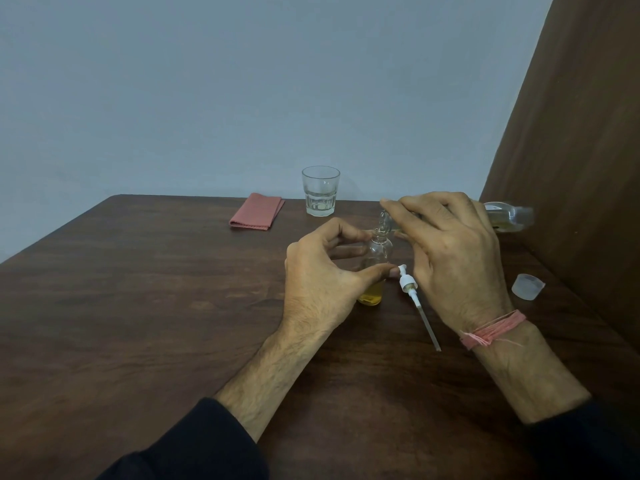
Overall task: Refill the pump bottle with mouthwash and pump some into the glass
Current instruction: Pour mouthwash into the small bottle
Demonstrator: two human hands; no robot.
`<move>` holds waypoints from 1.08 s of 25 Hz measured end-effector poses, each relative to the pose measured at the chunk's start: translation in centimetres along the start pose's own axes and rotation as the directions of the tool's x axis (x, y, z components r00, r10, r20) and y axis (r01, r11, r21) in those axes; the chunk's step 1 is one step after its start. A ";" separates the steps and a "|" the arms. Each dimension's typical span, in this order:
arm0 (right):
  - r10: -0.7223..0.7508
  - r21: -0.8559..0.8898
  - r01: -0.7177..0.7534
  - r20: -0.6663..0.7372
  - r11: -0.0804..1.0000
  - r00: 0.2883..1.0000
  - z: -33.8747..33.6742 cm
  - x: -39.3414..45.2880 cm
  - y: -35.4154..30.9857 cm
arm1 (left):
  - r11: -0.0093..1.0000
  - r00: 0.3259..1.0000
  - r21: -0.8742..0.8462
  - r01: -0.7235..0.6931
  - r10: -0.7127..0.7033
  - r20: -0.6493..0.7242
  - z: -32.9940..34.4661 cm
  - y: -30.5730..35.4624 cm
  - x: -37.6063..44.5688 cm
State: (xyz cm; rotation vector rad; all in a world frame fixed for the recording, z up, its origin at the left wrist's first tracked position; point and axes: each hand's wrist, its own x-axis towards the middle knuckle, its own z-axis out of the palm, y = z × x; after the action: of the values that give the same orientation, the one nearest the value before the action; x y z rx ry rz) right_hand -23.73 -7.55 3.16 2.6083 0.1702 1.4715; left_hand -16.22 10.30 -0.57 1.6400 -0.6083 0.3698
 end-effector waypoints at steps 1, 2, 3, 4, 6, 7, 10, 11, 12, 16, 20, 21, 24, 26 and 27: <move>-0.001 0.000 0.001 0.001 1.000 1.000 0.0 0.0 0.0 | 1.000 1.000 0.003 0.001 -0.001 0.002 0.0 0.0 0.0; -0.003 0.000 0.003 0.002 1.000 1.000 0.0 0.0 0.0 | 1.000 1.000 0.004 0.002 -0.002 0.003 0.0 0.0 0.0; -0.004 -0.001 0.004 0.003 1.000 1.000 0.0 0.0 0.0 | 1.000 1.000 0.004 0.001 -0.001 0.003 0.0 0.0 0.0; -0.005 -0.002 0.005 0.003 1.000 1.000 0.0 0.0 0.0 | 1.000 1.000 0.003 0.001 -0.001 0.002 0.0 0.0 0.0; -0.006 -0.002 0.006 -0.001 1.000 1.000 -0.1 0.0 0.0 | 1.000 1.000 -0.004 0.002 -0.002 0.001 0.0 0.0 0.0; -0.006 0.000 0.006 -0.001 1.000 1.000 0.0 0.0 0.0 | 1.000 1.000 -0.007 0.003 -0.003 0.001 0.0 0.0 0.0; -0.004 0.003 0.004 -0.003 1.000 1.000 0.0 0.0 -0.1 | 1.000 1.000 -0.007 0.002 -0.002 0.005 0.0 0.0 0.0; -0.004 0.005 0.004 -0.002 1.000 1.000 0.0 0.0 0.0 | 1.000 1.000 -0.007 0.002 -0.002 0.005 0.0 0.0 0.0; -0.002 0.006 0.002 0.001 1.000 1.000 0.0 0.0 0.0 | 1.000 1.000 -0.006 0.000 0.000 0.005 0.0 0.1 -0.1; -0.003 0.002 0.003 0.001 1.000 1.000 0.0 0.0 0.1 | 1.000 1.000 -0.009 0.003 -0.003 0.007 0.0 0.1 -0.1; -0.001 0.008 0.001 0.000 1.000 1.000 0.2 0.0 0.1 | 1.000 1.000 -0.005 0.005 -0.005 0.011 0.0 0.0 0.0; -0.002 0.008 0.002 -0.001 1.000 1.000 0.1 0.0 0.1 | 1.000 1.000 -0.005 0.004 -0.004 0.010 -0.1 0.0 0.0; -0.002 0.008 0.002 0.001 1.000 1.000 0.0 0.0 0.1 | 1.000 1.000 -0.011 0.005 -0.005 0.011 -0.1 0.1 0.0; -0.001 0.011 0.001 0.002 1.000 1.000 0.0 0.0 0.1 | 1.000 1.000 -0.017 0.009 -0.009 0.015 -0.1 0.1 0.0; -0.001 0.013 0.001 0.003 1.000 1.000 0.0 0.0 0.1 | 1.000 1.000 -0.016 0.010 -0.010 0.015 -0.1 0.1 0.0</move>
State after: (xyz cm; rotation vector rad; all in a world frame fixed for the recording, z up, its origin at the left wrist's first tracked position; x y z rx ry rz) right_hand -23.71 -7.61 3.22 2.6196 0.1809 1.4714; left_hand -16.21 10.39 -0.49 1.6308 -0.6128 0.3446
